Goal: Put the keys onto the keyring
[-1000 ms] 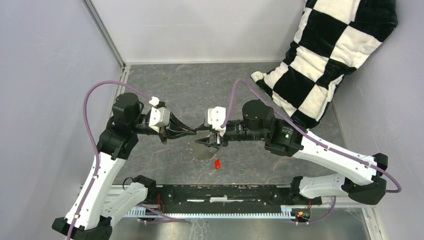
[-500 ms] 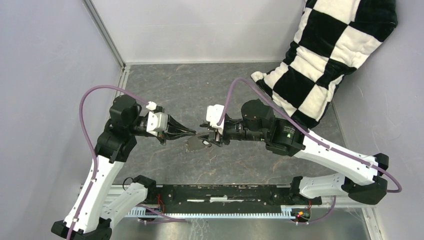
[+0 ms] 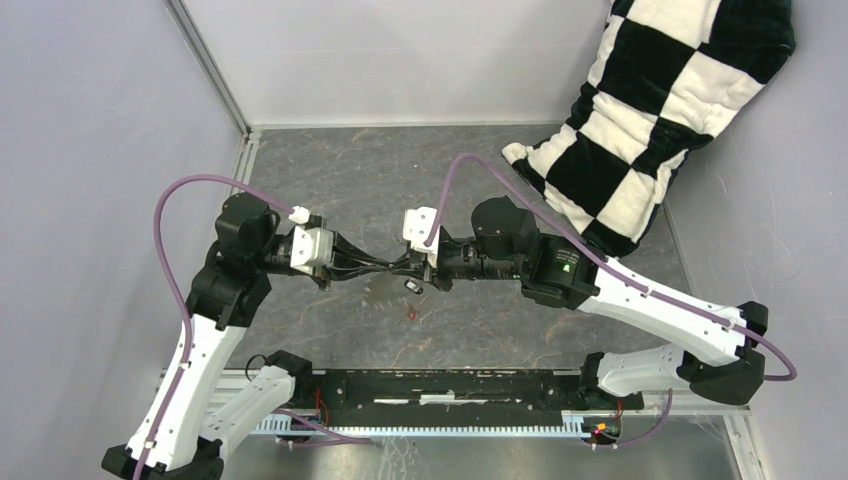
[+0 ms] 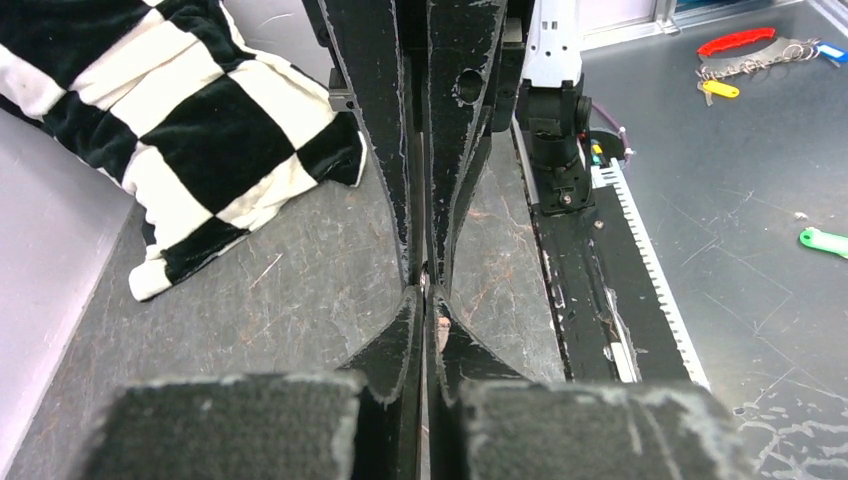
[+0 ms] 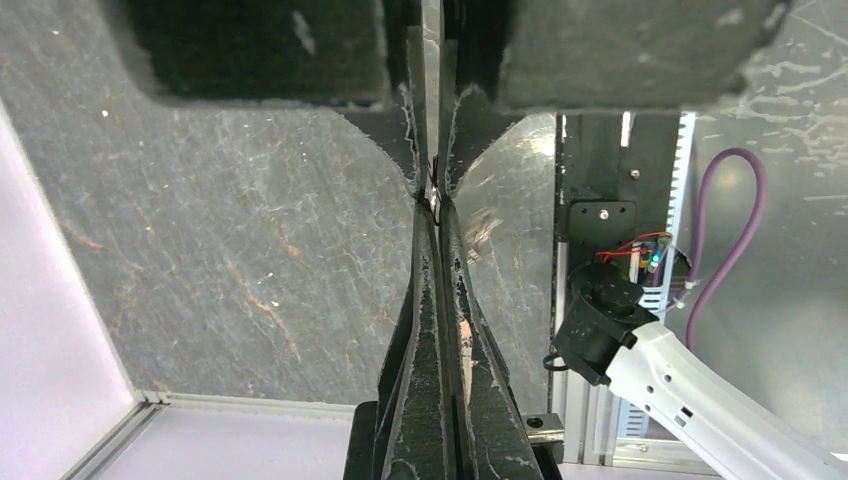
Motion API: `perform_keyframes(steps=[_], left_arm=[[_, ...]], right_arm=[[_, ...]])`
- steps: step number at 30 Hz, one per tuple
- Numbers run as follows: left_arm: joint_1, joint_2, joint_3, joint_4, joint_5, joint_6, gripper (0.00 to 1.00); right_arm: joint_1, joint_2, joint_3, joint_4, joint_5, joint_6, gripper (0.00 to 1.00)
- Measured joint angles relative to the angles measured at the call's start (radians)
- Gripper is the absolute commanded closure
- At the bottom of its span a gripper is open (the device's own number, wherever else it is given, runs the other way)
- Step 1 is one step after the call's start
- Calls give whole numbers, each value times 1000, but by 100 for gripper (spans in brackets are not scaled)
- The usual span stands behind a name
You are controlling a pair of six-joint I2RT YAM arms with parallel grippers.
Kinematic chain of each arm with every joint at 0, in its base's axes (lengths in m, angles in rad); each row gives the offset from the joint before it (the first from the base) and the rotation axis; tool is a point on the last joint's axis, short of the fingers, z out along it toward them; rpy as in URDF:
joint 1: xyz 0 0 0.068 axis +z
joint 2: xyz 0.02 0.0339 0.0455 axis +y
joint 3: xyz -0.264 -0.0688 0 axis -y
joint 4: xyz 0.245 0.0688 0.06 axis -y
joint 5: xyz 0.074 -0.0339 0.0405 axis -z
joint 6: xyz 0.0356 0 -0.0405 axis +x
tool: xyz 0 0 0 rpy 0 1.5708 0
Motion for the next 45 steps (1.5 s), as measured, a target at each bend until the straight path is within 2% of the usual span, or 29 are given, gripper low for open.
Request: perform_keyframes(steps=[1,2,3,5,7,13,18,22,26,32,38,45], left_arm=[[0,0,0,-3,-1,0,92],[0,0,0,-2,-1,0,76],[1,0,0,-2,-2,0,66],[0,0,0,-3,0,1,58],[0,-1,2,-24,-5,16,55],[0,5,59,-211,-78,209,56],[0,11,75,-322,-120,337,65],[0,26,75,-370,-119,386,74],[0,48,80,-388,-78,391,76],[0,62,84,-392,-21,371,77],[0,43,84,-390,-25,369,75],[0,24,77,-417,-82,446,64]], right_arm=[[0,0,1,-3,-1,5,99],[0,0,1,-6,-3,7,100],[0,0,1,-6,-3,8,99],[0,-1,-1,1,2,5,100],[-2,-13,-25,26,4,2,100],[-6,-102,-166,107,-38,-10,100],[-17,-108,-187,137,-123,-30,100],[-22,-98,-185,154,-182,-47,100],[-27,-61,-179,167,-204,-57,100],[-29,-10,-162,162,-199,-61,100],[-27,-8,-161,164,-205,-61,100],[-29,-8,-139,129,-213,-80,100]])
